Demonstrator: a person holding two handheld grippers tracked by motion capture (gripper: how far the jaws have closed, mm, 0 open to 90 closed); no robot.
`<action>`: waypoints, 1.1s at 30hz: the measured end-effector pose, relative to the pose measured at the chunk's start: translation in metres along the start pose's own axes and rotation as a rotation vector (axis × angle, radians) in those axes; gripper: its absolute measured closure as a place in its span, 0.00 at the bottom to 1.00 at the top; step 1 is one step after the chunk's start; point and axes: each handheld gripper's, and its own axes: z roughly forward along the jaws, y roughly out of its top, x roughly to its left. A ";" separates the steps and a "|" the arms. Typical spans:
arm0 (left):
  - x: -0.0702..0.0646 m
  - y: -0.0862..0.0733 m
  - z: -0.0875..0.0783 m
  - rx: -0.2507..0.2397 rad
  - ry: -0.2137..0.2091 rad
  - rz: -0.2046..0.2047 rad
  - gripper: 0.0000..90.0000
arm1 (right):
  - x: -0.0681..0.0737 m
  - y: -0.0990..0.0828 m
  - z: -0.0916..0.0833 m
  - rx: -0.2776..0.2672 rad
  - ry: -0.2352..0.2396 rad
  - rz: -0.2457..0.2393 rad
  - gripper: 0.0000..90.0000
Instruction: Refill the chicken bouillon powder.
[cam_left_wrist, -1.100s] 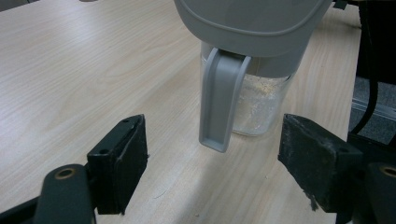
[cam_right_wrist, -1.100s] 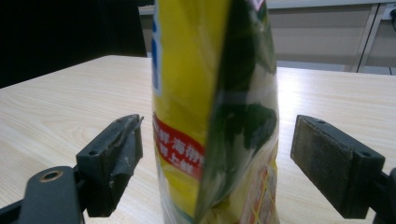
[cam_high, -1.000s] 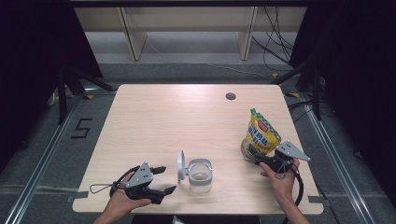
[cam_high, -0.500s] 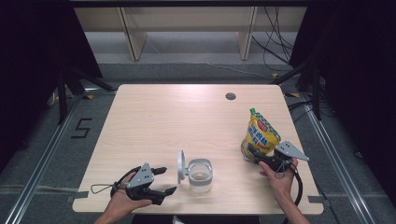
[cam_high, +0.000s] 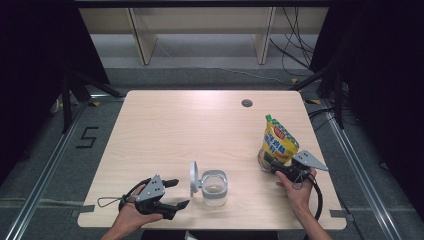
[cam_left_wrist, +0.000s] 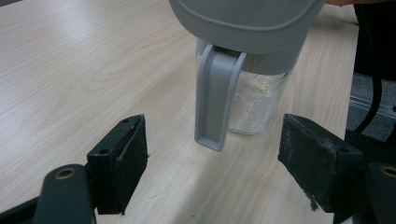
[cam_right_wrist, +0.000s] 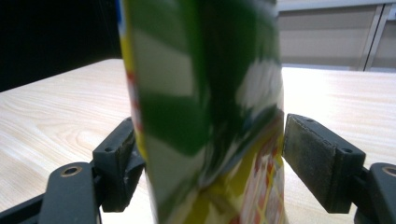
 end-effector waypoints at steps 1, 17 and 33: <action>0.000 0.000 0.000 0.000 0.003 0.000 0.26 | 0.000 0.000 0.001 0.005 -0.002 0.003 0.27; 0.000 0.000 0.000 0.001 -0.004 0.003 0.26 | 0.000 0.002 0.003 0.020 0.016 -0.029 0.34; 0.002 0.001 -0.003 0.002 0.002 0.019 0.26 | 0.006 0.014 0.000 0.051 -0.018 -0.156 0.43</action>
